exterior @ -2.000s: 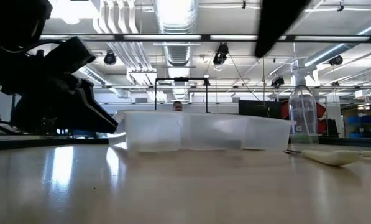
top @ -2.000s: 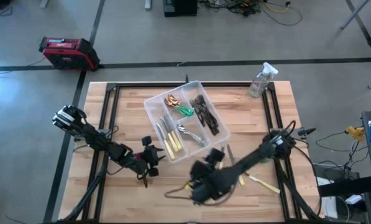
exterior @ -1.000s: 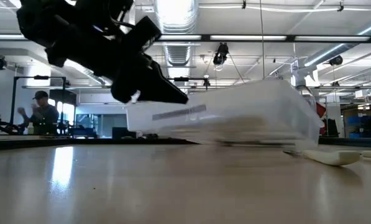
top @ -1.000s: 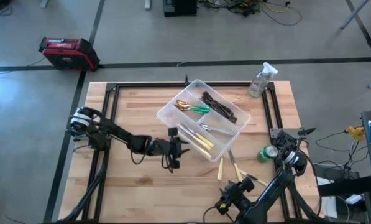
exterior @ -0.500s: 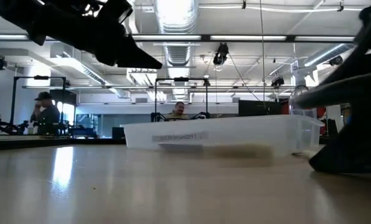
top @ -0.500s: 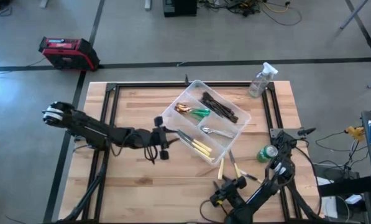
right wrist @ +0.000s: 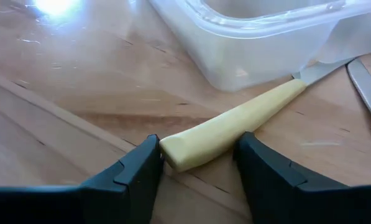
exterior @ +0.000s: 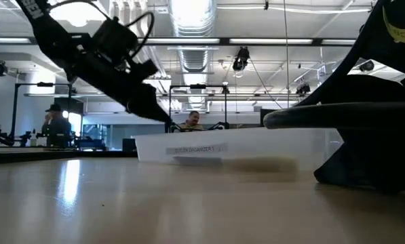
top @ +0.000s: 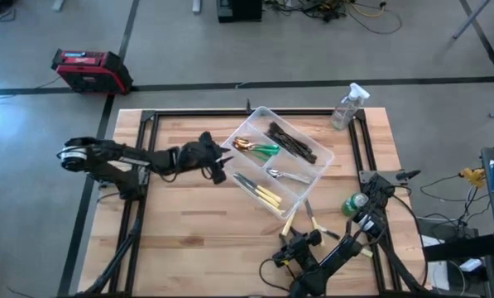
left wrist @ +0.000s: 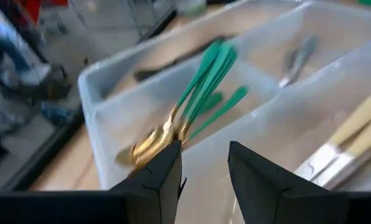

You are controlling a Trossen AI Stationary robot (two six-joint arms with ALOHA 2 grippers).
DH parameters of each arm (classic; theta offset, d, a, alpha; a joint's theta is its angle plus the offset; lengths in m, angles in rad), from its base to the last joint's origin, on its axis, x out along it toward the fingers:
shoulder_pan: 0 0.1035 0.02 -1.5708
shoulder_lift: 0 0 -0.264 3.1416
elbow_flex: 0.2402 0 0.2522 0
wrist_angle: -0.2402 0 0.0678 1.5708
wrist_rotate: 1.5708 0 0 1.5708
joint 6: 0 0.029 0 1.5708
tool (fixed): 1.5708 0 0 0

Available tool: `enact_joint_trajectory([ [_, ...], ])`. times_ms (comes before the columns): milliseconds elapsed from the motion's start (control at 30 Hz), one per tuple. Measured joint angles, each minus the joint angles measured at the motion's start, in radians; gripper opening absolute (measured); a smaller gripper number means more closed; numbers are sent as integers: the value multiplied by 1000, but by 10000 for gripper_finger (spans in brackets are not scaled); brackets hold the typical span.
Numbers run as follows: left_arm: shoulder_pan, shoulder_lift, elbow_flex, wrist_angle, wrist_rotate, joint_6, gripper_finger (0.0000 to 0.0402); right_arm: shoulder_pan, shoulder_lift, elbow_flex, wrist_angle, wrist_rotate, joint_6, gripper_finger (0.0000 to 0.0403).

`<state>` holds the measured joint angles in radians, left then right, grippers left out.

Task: Sort silverware
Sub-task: Put the yellow knife into the transparent silverware tray

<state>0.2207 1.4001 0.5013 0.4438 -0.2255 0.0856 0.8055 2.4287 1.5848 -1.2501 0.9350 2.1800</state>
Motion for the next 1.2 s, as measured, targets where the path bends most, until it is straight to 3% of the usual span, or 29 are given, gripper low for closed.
enact_joint_trajectory([
  [400,38,166,-5,-3,-1,-32,119,53,-10,53,-11,-79,-58,7],
  [567,52,133,-30,-25,-15,-31,119,110,-14,123,-50,-157,-71,17],
  [733,70,64,-45,-100,-37,-15,119,121,-11,149,-109,-116,-46,20],
  [933,79,-58,-79,-235,-82,-8,119,45,-11,112,-128,-55,-47,44],
  [1200,82,-263,-193,-340,-107,-67,119,3,-52,129,-153,-8,-88,77],
])
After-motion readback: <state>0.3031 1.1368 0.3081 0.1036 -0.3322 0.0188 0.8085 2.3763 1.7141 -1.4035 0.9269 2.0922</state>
